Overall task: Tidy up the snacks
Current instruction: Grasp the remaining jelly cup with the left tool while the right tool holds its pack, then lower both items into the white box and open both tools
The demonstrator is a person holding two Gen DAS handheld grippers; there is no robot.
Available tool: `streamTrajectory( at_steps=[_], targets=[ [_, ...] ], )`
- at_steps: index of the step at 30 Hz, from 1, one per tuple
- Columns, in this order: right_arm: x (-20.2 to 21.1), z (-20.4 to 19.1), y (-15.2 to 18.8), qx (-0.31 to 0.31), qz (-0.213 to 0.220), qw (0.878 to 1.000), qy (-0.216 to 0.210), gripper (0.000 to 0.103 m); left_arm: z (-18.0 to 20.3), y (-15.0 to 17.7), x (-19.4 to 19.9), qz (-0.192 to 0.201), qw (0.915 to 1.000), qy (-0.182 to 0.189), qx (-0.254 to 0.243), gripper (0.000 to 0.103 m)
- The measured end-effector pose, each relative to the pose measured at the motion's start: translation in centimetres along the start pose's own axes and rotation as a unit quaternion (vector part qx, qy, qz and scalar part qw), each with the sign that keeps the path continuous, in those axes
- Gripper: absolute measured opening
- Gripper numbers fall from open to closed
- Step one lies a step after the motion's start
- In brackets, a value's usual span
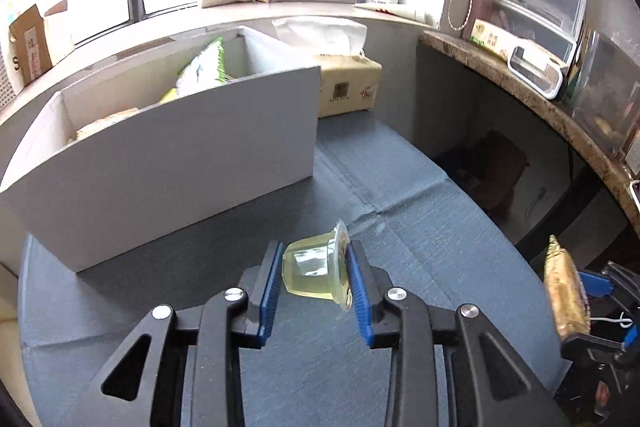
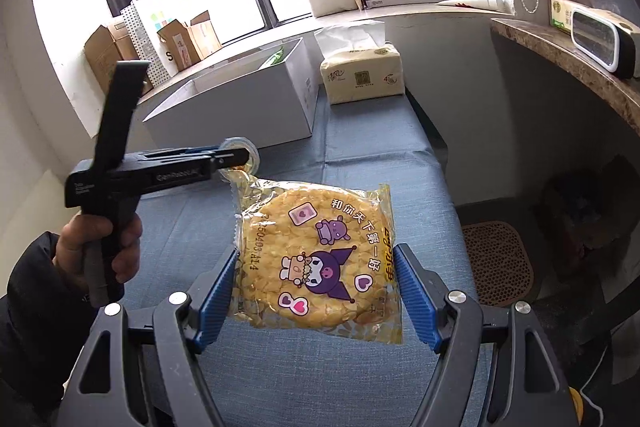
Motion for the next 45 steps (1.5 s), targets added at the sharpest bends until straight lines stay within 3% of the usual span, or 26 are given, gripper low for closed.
streamTrajectory(
  at_steps=[3, 6, 11, 16, 19, 26, 27, 29, 30, 32, 36, 40, 45],
  targets=[
    [-0.9, -1.7, -0.3, 0.016, -0.005, 1.000, -0.016, 0.079, -2.6, 0.2, 4.5, 0.035, 0.9990, 0.003, 0.027, 0.036],
    [-1.9, -3.8, -1.7, 0.045, -0.004, 0.998, -0.034, 0.079, -6.4, -0.3, 8.2, 0.065, 0.9963, -0.019, 0.051, 0.036],
    [-4.4, -6.8, -8.1, 0.068, 0.016, 0.996, -0.064, 0.079, -12.7, -4.4, 10.9, 0.092, 0.9897, -0.049, 0.098, 0.036],
    [-8.3, -8.3, -16.9, 0.056, 0.039, 0.994, -0.090, 0.079, -16.9, -10.0, 9.4, 0.100, 0.9863, -0.069, 0.112, 0.036],
    [-11.1, -8.6, -21.0, 0.047, 0.037, 0.993, -0.100, 0.079, -18.1, -12.1, 6.7, 0.084, 0.9873, -0.080, 0.109, 0.036],
    [-17.1, -7.4, -26.2, 0.023, 0.009, 0.996, -0.088, 0.080, -20.2, -13.3, -0.5, 0.026, 0.9874, -0.095, 0.123, 0.037],
    [-17.9, -7.1, -26.3, 0.022, 0.002, 0.996, -0.086, 0.081, -20.4, -13.1, -1.3, 0.018, 0.9874, -0.095, 0.125, 0.045],
    [-19.5, -6.4, -26.0, 0.015, -0.016, 0.997, -0.071, 0.089, -20.8, -12.5, -2.7, -0.003, 0.9868, -0.100, 0.127, 0.074],
    [-20.0, -5.8, -25.8, 0.009, -0.019, 0.998, -0.059, 0.090, -21.0, -12.3, -3.1, -0.008, 0.9865, -0.102, 0.128, 0.100],
    [-20.7, -4.8, -25.2, -0.011, -0.029, 0.998, -0.057, 0.103, -21.3, -11.9, -3.0, -0.003, 0.9866, -0.097, 0.131, 0.103],
    [-20.5, -4.1, -24.8, -0.031, -0.014, 0.997, -0.069, 0.103, -21.5, -11.3, -2.5, 0.001, 0.9872, -0.096, 0.128, 0.103],
    [-19.4, -4.0, -25.5, -0.032, 0.004, 0.997, -0.070, 0.103, -21.8, -11.5, -1.0, 0.014, 0.9858, -0.121, 0.116, 0.103],
    [-16.5, -5.6, -27.6, 0.005, 0.044, 0.997, -0.062, 0.103, -21.3, -12.8, 2.4, 0.042, 0.9844, -0.132, 0.109, 0.103]
  ],
)
Point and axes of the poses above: each gripper's, at about its wrist camera, not at the fingertips, and x roughly against the way its jaws point, z to its right, y to its underside, the point moved 10 cm from there along -x, roughly the way its jaws point, and after that the axes turned 8 degrees about -y, right-handed, at the moved point
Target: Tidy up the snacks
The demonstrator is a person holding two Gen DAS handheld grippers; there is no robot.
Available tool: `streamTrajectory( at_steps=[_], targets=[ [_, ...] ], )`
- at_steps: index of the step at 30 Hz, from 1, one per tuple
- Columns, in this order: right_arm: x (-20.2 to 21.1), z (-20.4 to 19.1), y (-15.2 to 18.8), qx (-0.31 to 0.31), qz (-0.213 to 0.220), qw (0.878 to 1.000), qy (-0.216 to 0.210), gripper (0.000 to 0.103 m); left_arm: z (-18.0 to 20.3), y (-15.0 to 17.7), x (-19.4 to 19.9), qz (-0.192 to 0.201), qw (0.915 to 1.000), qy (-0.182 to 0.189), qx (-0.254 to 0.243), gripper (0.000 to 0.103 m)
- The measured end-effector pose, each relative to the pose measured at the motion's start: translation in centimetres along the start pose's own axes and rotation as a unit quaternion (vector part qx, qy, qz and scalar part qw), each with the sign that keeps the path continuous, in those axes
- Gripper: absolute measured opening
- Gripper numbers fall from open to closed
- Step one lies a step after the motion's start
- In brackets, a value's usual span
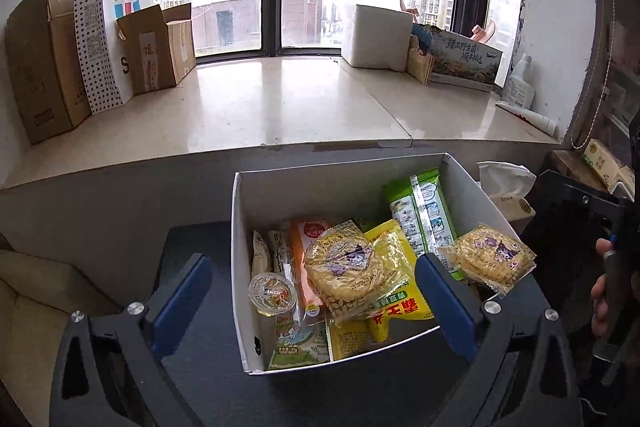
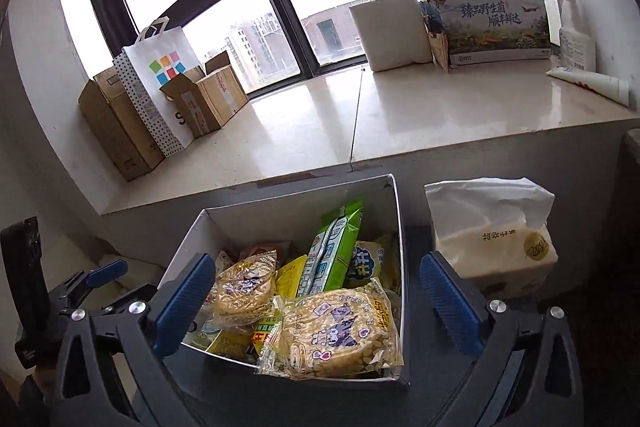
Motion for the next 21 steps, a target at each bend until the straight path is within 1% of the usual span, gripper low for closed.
streamTrajectory(
  at_steps=[3, 5, 9, 11, 13, 15, 17, 19, 21],
  targets=[
    [2.4, -2.2, -1.1, 0.025, 0.018, 0.999, -0.008, 0.103, 0.1, -0.6, 3.2, 0.023, 0.9997, 0.010, 0.002, 0.103],
    [4.8, -4.3, -1.8, 0.054, 0.039, 0.997, -0.025, 0.103, 0.4, -0.7, 5.8, 0.043, 0.9990, 0.013, -0.009, 0.103],
    [10.0, -8.1, -1.5, 0.128, 0.067, 0.989, -0.018, 0.103, 0.9, 0.1, 10.9, 0.081, 0.9963, 0.020, -0.023, 0.103],
    [12.1, -9.7, -0.5, 0.150, 0.074, 0.986, -0.014, 0.103, 1.2, 1.1, 13.1, 0.085, 0.9958, 0.023, -0.025, 0.103],
    [13.7, -10.7, 1.0, 0.161, 0.070, 0.984, -0.005, 0.103, 1.2, 2.5, 14.7, 0.083, 0.9962, 0.012, -0.025, 0.103],
    [15.1, -11.4, 2.6, 0.164, 0.066, 0.984, -0.011, 0.103, 1.4, 4.0, 16.4, 0.080, 0.9963, 0.011, -0.029, 0.103],
    [16.3, -11.9, 4.5, 0.155, 0.052, 0.986, -0.027, 0.103, 1.4, 5.6, 17.8, 0.076, 0.9968, 0.014, -0.021, 0.103],
    [17.4, -12.0, 6.3, 0.133, 0.040, 0.989, -0.043, 0.103, 1.4, 7.3, 19.0, 0.063, 0.9977, 0.025, -0.011, 0.103],
    [18.3, -11.7, 8.1, 0.121, 0.028, 0.992, -0.035, 0.103, 1.5, 9.0, 20.3, 0.057, 0.9977, 0.036, 0.000, 0.103]
  ],
)
Point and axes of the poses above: each gripper's, at about its wrist camera, not at the fingertips, and x roughly against the way its jaws point, z to its right, y to its underside, the point moved 10 cm from there along -x, roughly the way its jaws point, and after that the axes turned 8 degrees about -y, right-handed, at the moved point
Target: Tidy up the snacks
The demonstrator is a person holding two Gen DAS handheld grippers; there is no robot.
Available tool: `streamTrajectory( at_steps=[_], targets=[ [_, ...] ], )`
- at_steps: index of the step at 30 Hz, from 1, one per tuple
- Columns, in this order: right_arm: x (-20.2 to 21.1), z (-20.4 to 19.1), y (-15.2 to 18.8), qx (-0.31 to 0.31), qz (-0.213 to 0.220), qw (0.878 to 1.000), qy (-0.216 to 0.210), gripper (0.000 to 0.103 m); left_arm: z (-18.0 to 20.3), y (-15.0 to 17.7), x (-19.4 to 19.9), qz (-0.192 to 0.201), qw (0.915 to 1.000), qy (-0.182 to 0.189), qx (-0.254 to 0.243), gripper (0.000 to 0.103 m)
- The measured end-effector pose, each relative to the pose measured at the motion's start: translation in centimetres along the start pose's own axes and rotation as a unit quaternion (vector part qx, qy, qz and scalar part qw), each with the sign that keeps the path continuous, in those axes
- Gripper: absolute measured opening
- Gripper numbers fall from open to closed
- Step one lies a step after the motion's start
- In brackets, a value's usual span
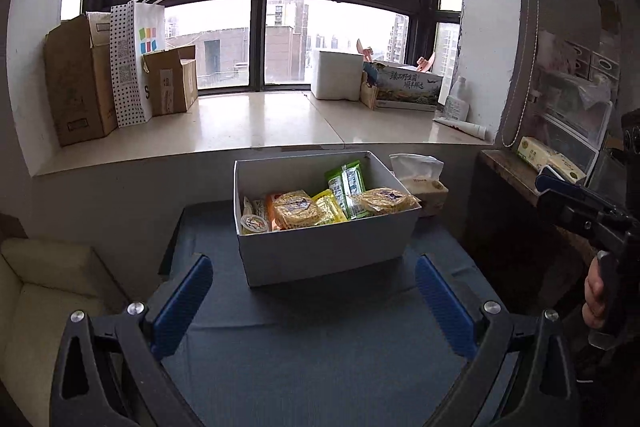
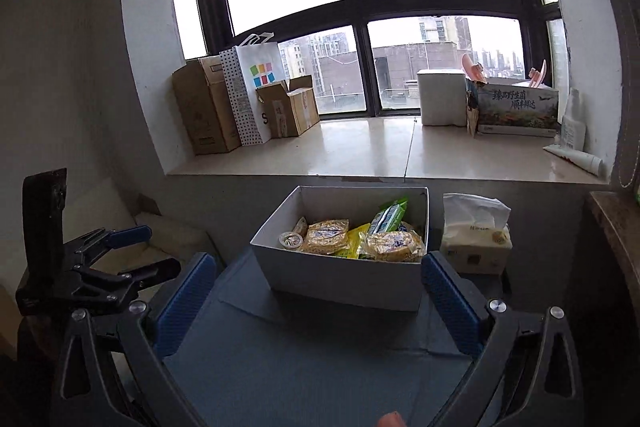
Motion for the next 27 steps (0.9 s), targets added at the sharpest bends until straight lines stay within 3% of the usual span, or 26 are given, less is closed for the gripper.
streamTrajectory(
  at_steps=[3, 7, 11, 17, 27],
  targets=[
    [1.9, -0.6, 2.5, -0.004, 0.005, 1.000, 0.018, 0.103, 0.2, 2.5, 1.8, -0.001, 0.9999, -0.010, -0.003, 0.103],
    [3.6, -1.6, 5.8, -0.036, 0.009, 0.999, 0.001, 0.103, 0.6, 5.7, 3.1, -0.018, 0.9997, -0.002, 0.015, 0.103],
    [3.9, -1.7, 8.7, -0.062, -0.003, 0.998, 0.015, 0.103, 1.5, 6.7, 3.9, -0.017, 0.9996, 0.004, 0.020, 0.103],
    [4.0, -2.0, 9.1, -0.040, -0.022, 0.998, 0.038, 0.103, 2.1, 6.3, 4.4, -0.012, 0.9999, 0.005, 0.011, 0.103],
    [3.5, -2.5, 9.6, -0.035, -0.033, 0.998, 0.037, 0.103, 2.1, 6.7, 4.3, -0.017, 0.9998, 0.004, 0.011, 0.103]
  ],
)
Point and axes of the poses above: each gripper's, at about its wrist camera, not at the fingertips, and x roughly against the way its jaws point, z to its right, y to its underside, the point moved 10 cm from there along -x, roughly the way its jaws point, and after that the axes turned 8 degrees about -y, right-handed, at the moved point
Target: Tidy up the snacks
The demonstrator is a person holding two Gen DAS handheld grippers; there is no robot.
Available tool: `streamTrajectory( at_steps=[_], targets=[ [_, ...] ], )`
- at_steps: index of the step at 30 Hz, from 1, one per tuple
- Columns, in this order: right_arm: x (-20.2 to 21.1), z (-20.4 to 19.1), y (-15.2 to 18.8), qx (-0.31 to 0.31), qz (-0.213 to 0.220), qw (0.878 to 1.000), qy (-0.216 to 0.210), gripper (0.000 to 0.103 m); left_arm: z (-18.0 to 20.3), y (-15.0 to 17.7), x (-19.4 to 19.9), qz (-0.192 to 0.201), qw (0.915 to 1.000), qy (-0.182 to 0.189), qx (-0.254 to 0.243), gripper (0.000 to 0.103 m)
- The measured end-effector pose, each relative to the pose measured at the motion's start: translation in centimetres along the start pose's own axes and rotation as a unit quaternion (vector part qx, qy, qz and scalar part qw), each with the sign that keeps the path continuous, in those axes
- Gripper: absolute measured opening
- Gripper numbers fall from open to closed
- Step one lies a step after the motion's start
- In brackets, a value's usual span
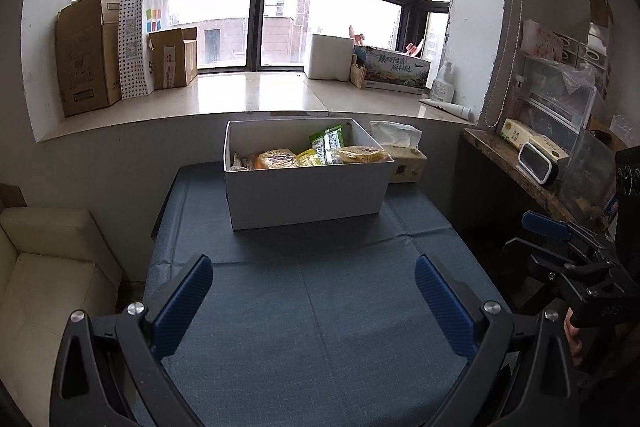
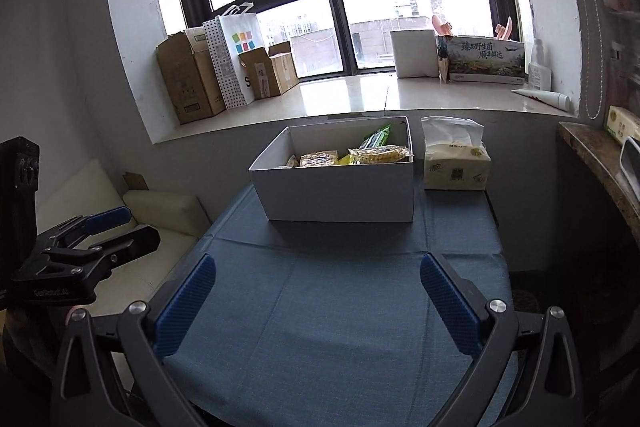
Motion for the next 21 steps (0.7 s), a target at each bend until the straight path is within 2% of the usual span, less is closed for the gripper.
streamTrajectory(
  at_steps=[21],
  targets=[
    [-0.25, -0.28, 0.57, -0.003, -0.010, 1.000, -0.007, 0.103, 0.48, 0.58, -0.45, -0.012, 0.9998, 0.012, -0.004, 0.103]
  ],
)
Point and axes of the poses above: each gripper's, at about its wrist camera, not at the fingertips, and x roughly against the way its jaws point, z to its right, y to its underside, the point moved 10 cm from there along -x, roughly the way its jaws point, and after that the axes turned 8 degrees about -y, right-handed, at the moved point
